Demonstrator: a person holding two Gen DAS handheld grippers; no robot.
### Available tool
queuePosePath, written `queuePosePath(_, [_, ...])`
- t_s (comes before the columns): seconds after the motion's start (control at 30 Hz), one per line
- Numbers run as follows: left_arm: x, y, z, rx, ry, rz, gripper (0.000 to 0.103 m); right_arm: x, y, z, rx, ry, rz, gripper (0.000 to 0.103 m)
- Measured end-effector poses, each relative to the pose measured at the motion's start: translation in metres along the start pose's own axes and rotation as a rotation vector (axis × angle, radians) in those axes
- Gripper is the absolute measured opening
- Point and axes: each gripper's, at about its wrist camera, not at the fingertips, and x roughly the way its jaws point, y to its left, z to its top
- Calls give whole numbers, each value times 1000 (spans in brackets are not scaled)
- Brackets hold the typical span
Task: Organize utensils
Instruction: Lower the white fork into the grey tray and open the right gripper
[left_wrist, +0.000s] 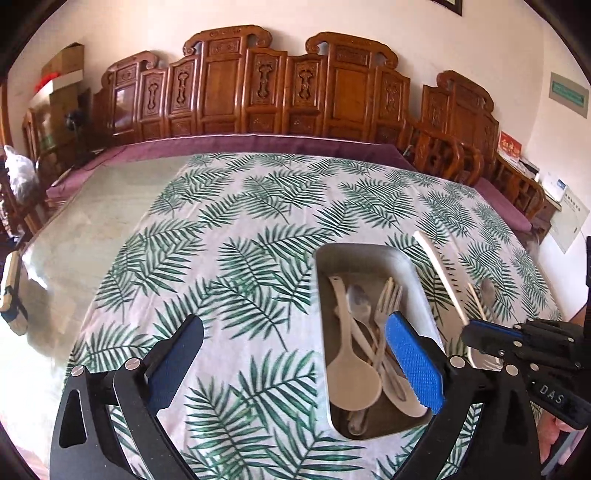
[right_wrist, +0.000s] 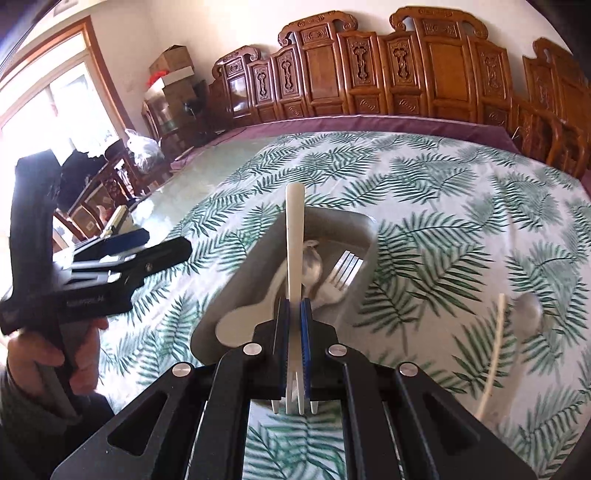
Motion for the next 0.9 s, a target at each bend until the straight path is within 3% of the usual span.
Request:
queuePosePath(0.5, [2,17,4,-36,1,3,95,65,9,6,58,81,24,7])
queuePosePath(0.9, [3,5,2,-18,1,-9,95,36,-1,6,5,17,32,10])
